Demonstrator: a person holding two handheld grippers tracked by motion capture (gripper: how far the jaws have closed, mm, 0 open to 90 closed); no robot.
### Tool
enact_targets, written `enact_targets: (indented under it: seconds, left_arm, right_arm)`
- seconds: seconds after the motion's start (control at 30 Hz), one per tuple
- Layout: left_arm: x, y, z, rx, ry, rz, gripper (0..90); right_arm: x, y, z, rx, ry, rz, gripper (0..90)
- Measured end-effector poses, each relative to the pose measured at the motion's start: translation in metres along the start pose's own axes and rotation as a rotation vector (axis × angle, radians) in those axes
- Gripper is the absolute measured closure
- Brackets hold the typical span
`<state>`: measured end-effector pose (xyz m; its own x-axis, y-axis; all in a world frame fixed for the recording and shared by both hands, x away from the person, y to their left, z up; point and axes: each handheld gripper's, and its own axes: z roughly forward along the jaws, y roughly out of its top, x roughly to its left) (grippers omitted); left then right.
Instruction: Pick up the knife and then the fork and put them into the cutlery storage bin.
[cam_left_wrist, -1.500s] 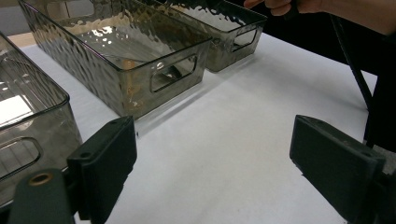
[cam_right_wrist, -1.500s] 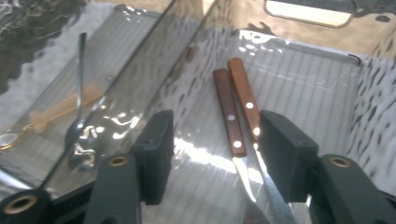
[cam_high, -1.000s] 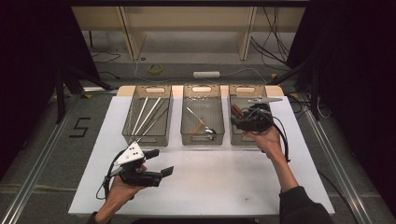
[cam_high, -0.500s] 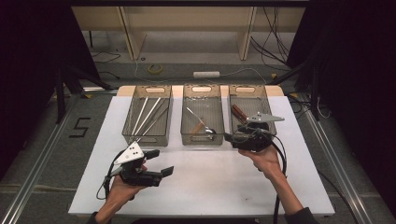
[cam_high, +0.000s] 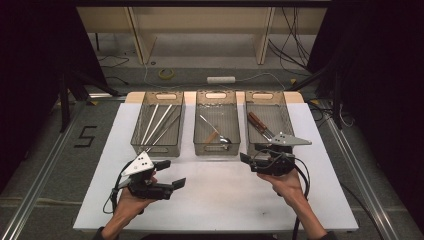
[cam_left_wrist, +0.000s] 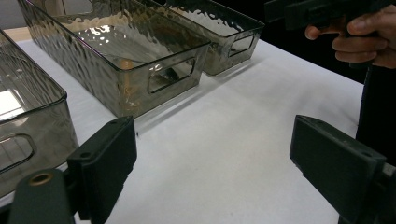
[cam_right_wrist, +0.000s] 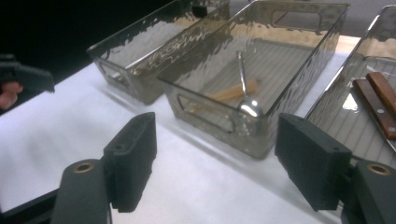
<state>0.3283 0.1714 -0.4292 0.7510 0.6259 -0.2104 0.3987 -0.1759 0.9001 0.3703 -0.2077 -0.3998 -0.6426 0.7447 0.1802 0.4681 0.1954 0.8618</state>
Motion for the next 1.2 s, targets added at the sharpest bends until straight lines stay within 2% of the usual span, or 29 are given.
enact_targets:
  seconds: [0.47, 0.77, 1.2]
  left_arm:
    - [0.0, 0.0, -0.001, 0.0, -0.004, 0.001, 14.2]
    - [0.0, 0.0, -0.001, 0.0, -0.007, -0.002, 14.2]
    - [0.001, 0.0, -0.003, -0.005, -0.009, -0.008, 14.3]
  right_arm:
    - [0.009, -0.021, -0.017, -0.057, 0.042, -0.02, 27.9]
    - [0.013, -0.035, -0.026, -0.074, 0.042, -0.045, 27.4]
    - [0.011, -0.051, -0.036, -0.07, 0.027, -0.033, 25.6]
